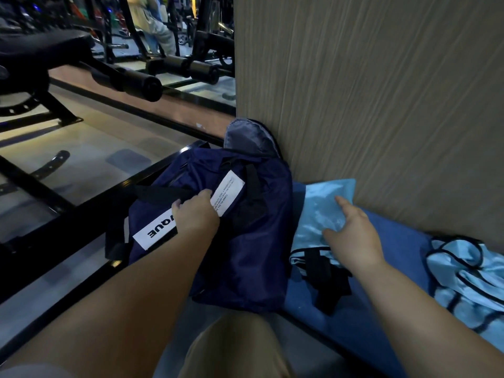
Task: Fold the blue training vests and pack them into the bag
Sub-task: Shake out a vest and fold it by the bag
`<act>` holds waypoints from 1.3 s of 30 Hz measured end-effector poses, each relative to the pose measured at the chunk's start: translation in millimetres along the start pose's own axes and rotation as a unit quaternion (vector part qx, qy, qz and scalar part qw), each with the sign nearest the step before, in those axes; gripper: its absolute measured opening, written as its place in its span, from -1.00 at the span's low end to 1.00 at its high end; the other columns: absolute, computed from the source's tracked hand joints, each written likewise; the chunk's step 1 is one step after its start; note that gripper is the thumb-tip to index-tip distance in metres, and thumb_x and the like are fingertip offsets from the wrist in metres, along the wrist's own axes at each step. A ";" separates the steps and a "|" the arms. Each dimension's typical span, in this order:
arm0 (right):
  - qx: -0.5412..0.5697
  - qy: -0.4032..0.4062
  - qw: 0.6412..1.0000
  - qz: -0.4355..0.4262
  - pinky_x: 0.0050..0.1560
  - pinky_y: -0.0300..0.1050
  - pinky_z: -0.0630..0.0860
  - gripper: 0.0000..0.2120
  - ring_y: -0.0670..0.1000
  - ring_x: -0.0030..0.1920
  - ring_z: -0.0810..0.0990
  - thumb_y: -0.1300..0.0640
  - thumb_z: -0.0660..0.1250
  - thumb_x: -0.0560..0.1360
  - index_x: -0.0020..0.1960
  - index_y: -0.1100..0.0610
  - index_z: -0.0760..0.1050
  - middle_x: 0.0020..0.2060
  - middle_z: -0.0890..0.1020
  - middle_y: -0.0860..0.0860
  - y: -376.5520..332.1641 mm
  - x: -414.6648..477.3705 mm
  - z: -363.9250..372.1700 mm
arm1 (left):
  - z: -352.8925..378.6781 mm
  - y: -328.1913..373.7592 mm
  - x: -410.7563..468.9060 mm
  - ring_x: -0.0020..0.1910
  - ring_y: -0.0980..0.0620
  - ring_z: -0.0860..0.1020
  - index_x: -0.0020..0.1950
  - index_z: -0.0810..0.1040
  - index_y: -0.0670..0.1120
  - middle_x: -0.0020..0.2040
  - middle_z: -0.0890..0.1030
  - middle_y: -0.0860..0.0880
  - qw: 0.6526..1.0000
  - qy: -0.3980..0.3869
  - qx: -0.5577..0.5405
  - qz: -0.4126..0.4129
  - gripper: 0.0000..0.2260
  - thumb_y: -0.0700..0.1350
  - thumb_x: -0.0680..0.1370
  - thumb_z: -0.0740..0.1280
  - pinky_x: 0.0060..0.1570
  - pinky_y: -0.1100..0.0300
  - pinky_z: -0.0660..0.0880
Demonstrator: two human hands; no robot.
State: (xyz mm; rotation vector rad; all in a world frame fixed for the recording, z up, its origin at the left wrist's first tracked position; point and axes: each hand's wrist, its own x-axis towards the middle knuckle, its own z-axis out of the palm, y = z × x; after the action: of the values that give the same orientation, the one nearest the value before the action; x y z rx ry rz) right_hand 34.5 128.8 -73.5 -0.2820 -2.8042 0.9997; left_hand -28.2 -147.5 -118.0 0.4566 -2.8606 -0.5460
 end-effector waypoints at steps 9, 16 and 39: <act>0.005 0.012 1.000 0.001 0.19 -0.14 0.38 -0.28 0.08 0.38 0.41 0.22 0.34 0.50 0.57 -0.04 0.12 0.54 0.20 0.04 2.2 -0.8 -6.0 | 14.8 41.9 -34.2 -0.09 -0.17 0.60 0.22 0.60 -0.07 -0.13 0.68 -0.11 0.972 0.073 -0.076 0.211 -0.69 -0.22 0.49 0.32 0.00 0.07 0.40; 0.017 0.037 0.999 0.017 0.06 -0.08 0.50 -0.31 0.15 0.24 0.54 0.20 0.34 0.53 0.56 -0.07 0.14 0.53 0.21 0.05 12.8 1.5 -19.8 | 27.5 69.9 -60.4 -0.10 -0.13 0.59 0.12 0.63 -0.07 -0.16 0.66 -0.07 0.956 0.059 -0.115 0.264 -0.73 -0.28 0.46 0.33 0.01 0.07 0.39; 0.152 -0.055 0.984 -0.069 0.33 -0.17 0.29 -0.33 0.05 0.39 0.36 0.11 0.33 0.58 0.58 0.04 0.08 0.46 0.29 0.05 -79.8 23.4 42.6 | -22.9 23.7 -61.8 -0.04 -0.15 0.54 -0.19 0.55 -0.03 -0.12 0.62 -0.06 0.991 0.023 0.002 0.131 -0.85 -0.21 0.52 0.23 -0.11 0.07 0.35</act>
State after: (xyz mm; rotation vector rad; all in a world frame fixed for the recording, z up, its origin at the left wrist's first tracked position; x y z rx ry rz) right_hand -7.0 47.4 -53.4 0.0058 -2.6647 1.4232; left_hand 28.9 -113.4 -96.0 0.0873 -2.8159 -0.4744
